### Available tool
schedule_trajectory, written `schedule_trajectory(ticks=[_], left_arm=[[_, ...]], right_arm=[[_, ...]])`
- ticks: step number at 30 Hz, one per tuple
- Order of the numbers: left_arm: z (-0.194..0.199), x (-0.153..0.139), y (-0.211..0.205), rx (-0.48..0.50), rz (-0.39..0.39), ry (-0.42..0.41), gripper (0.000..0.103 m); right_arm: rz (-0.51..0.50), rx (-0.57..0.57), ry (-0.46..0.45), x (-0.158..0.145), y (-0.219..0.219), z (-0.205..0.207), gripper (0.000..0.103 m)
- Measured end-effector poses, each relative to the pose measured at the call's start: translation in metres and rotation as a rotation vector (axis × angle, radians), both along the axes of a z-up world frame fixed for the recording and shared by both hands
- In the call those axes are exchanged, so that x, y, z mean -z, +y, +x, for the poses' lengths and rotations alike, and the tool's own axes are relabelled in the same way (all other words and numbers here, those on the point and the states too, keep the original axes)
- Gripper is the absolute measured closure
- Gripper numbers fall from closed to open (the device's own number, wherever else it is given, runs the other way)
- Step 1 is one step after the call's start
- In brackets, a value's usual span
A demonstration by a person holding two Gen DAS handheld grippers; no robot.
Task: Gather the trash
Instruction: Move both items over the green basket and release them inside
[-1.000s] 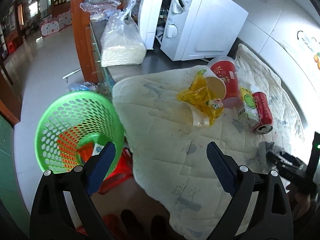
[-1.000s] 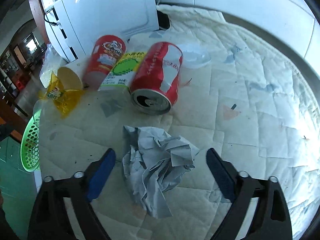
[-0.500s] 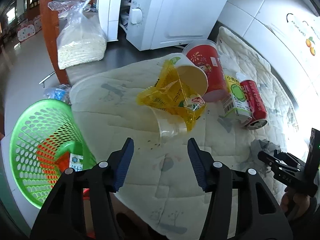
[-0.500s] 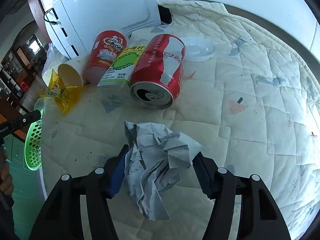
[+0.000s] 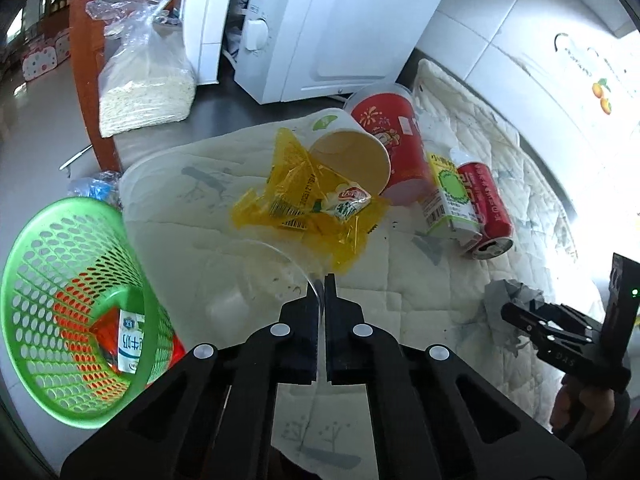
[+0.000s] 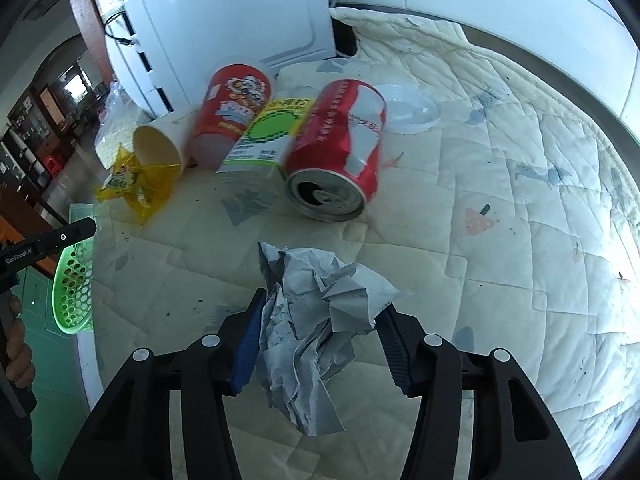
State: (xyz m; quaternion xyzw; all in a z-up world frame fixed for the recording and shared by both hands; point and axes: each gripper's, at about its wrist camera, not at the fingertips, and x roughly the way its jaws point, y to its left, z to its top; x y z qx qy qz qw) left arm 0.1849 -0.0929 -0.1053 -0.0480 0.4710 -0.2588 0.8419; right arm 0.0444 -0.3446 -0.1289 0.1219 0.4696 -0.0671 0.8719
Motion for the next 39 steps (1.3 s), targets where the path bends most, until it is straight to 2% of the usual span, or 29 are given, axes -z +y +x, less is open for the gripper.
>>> schedule_trajectory(ticks=[8, 18, 24, 28, 36, 39], left_arm=[[-0.025, -0.020, 0.035, -0.051, -0.040, -0.039, 0.102], [-0.038, -0.038, 0.115, -0.205, 0.016, -0.106, 0.102], [-0.028, -0.022, 0.168, -0.315, 0.102, -0.090, 0.102], [-0.016, -0.001, 0.205, -0.384, 0.136, -0.033, 0.102], [-0.003, 0.032, 0.252, -0.462, 0.160, 0.069, 0.100], [-0.001, 0.039, 0.262, -0.480, 0.156, 0.088, 0.093]], right_arm=[[0.017, -0.078, -0.043, -0.022, 0.029, 0.002, 0.053], [0.015, -0.291, -0.075, -0.042, 0.113, 0.033, 0.053], [0.013, -0.446, -0.086, -0.050, 0.185, 0.061, 0.053], [0.020, -0.520, -0.081, -0.048, 0.225, 0.082, 0.053], [0.028, -0.610, -0.056, -0.033, 0.298, 0.128, 0.052], [0.033, -0.624, -0.044, -0.021, 0.321, 0.147, 0.051]])
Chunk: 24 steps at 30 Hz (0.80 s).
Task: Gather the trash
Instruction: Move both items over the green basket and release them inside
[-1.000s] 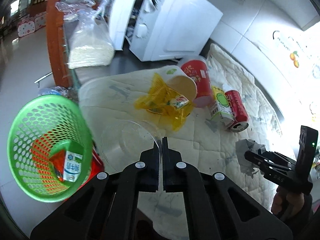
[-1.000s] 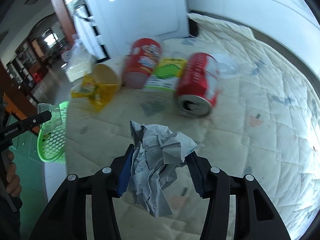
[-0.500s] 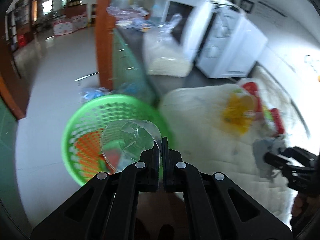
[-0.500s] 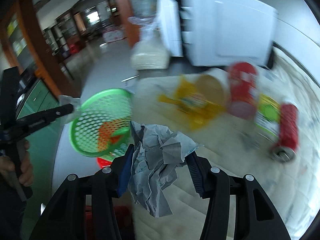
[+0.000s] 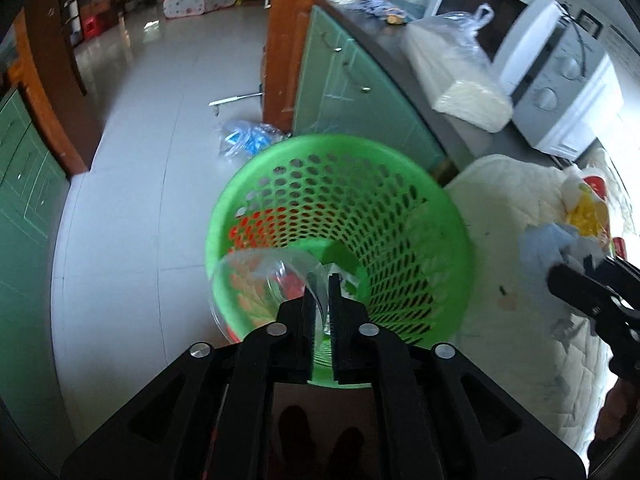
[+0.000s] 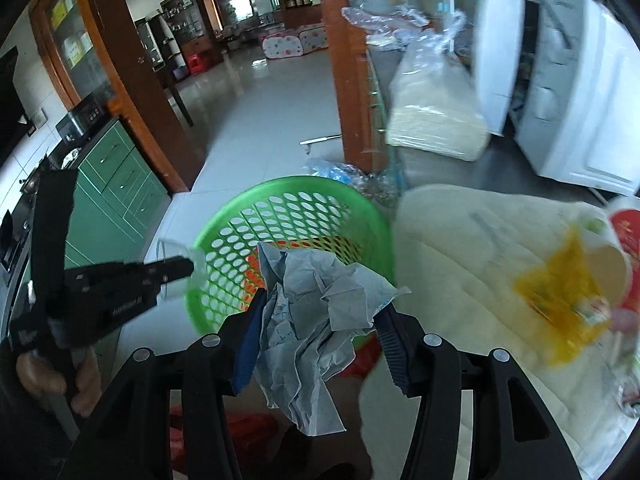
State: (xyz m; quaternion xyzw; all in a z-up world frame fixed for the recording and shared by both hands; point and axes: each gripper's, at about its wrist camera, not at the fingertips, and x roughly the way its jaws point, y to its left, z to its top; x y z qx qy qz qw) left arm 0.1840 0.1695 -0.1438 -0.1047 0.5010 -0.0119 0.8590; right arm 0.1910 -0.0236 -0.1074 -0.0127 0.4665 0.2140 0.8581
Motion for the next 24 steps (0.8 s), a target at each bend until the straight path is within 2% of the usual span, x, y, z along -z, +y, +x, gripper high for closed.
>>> schedule_trajectory(ticks=[2, 10, 15, 18, 20, 24], left_arm=[[0.001, 0.002, 0.006, -0.012, -0.011, 0.002, 0.077], [0.007, 0.006, 0.015, -0.035, -0.046, -0.007, 0.052], [0.006, 0.007, 0.017, -0.038, -0.043, -0.008, 0.046], [0.004, 0.005, 0.020, -0.047, -0.037, -0.010, 0.042], [0.003, 0.003, 0.022, -0.051, -0.037, -0.014, 0.039], [-0.001, -0.003, 0.022, -0.053, -0.029, -0.027, 0.036]], right_arm=[[0.000, -0.006, 0.006, 0.006, 0.009, 0.008, 0.051], [-0.017, -0.025, 0.018, 0.026, 0.045, 0.034, 0.045], [-0.005, -0.024, 0.030, 0.032, 0.049, 0.041, 0.039], [0.005, -0.027, 0.025, 0.032, 0.051, 0.040, 0.033], [0.017, -0.026, 0.017, 0.030, 0.049, 0.038, 0.026], [0.025, -0.032, 0.002, 0.027, 0.049, 0.036, 0.022]])
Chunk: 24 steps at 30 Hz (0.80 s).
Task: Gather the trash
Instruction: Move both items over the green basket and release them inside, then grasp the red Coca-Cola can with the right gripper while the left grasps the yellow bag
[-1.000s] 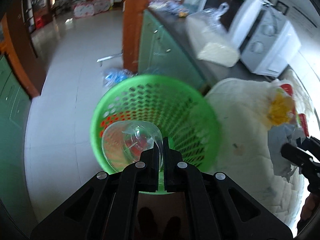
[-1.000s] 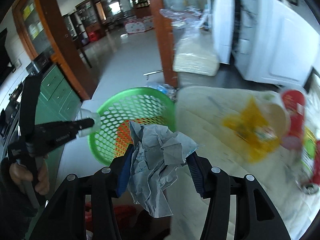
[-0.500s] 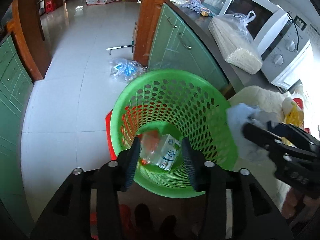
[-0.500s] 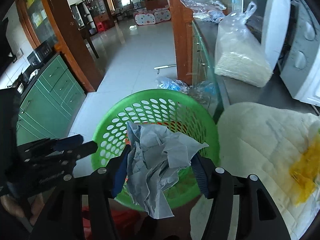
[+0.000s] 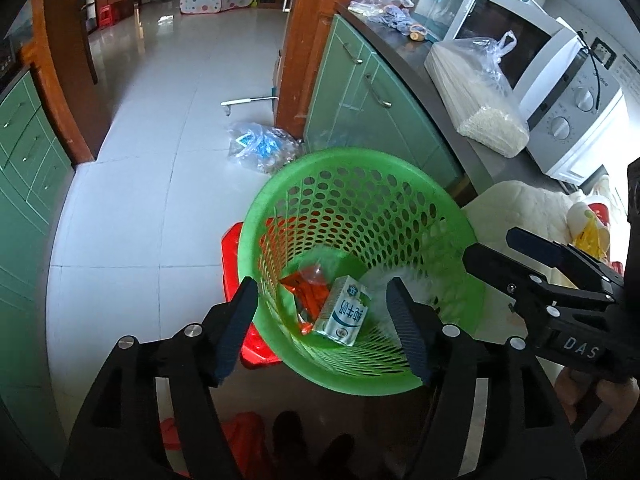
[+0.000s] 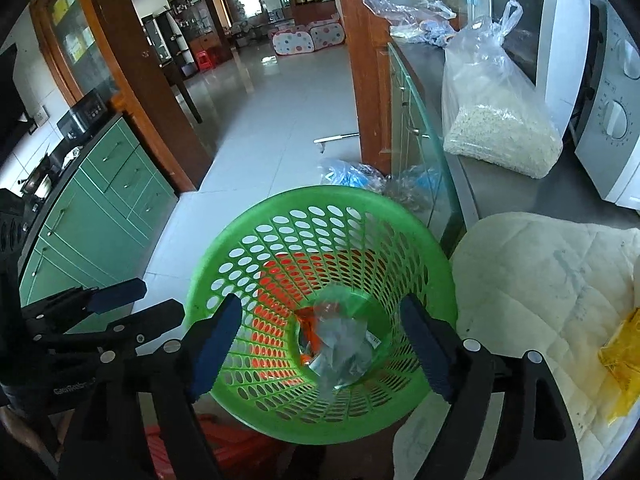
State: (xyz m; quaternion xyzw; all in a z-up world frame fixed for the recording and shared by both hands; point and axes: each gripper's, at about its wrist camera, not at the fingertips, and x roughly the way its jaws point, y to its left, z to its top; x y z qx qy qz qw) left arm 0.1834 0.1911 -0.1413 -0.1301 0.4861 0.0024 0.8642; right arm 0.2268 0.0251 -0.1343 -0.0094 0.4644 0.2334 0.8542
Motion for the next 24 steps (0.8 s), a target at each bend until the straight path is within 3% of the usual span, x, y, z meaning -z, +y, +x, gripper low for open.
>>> schedule_trajectory(ticks=[12, 24], left_arm=[[-0.012, -0.015, -0.006, -0.008, 0.004, -0.029, 0.029], [-0.018, -0.037, -0.071, 0.086, 0.014, -0.072, 0.023]], right_arm=[[0.016, 0.013, -0.043, -0.022, -0.017, -0.024, 0.017], [0.021, 0.158, -0.093, -0.055, -0.116, -0.073, 0.014]])
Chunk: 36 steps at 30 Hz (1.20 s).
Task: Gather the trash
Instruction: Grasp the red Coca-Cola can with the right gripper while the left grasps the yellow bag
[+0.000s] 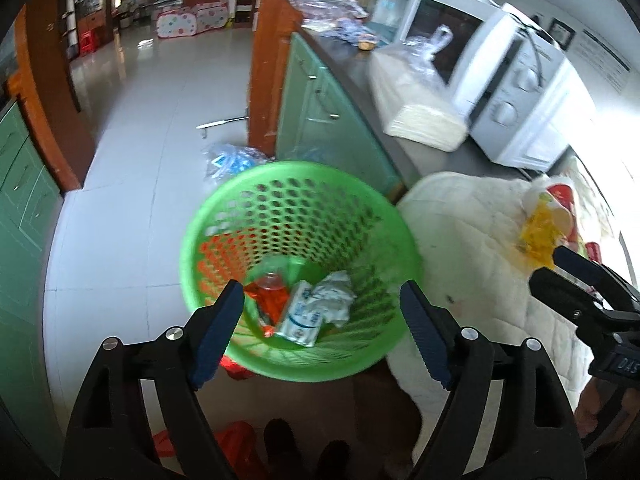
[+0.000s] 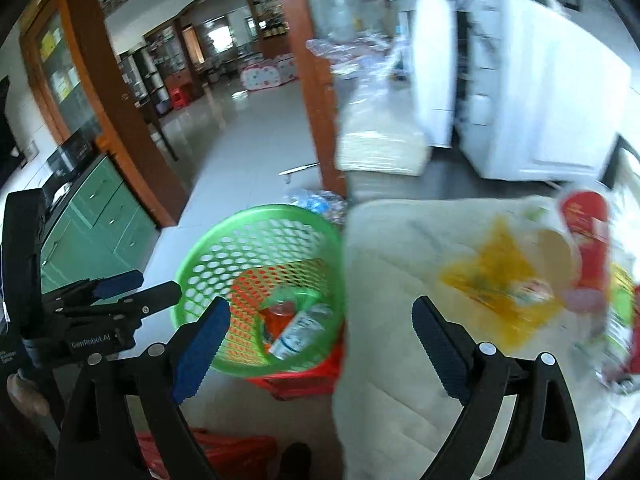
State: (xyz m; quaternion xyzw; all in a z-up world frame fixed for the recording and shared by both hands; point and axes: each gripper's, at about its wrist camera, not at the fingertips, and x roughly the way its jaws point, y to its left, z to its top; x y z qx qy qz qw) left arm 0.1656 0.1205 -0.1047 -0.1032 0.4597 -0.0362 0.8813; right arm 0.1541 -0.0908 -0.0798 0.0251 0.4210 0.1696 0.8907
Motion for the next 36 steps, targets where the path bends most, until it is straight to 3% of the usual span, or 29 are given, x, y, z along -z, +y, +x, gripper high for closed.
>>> schedule_trajectory(ticks=[14, 21, 28, 31, 36], left_arm=[[0.012, -0.024, -0.115, 0.177, -0.014, -0.022, 0.019], [0.031, -0.027, -0.164, 0.214, -0.081, 0.028, 0.019], [0.048, -0.028, -0.203, 0.228, -0.125, 0.055, 0.019], [0.049, -0.032, -0.220, 0.286, -0.075, 0.020, 0.019], [0.050, -0.036, -0.249, 0.451, 0.090, -0.080, 0.013]], right_arm=[[-0.043, 0.343, -0.032, -0.021, -0.179, -0.033, 0.014], [-0.001, 0.535, 0.046, -0.008, -0.270, -0.029, 0.014], [0.060, 0.598, 0.112, 0.013, -0.306, -0.023, 0.014], [0.058, 0.596, 0.127, 0.019, -0.311, -0.021, 0.014], [0.057, 0.583, 0.156, 0.028, -0.314, -0.015, 0.016]])
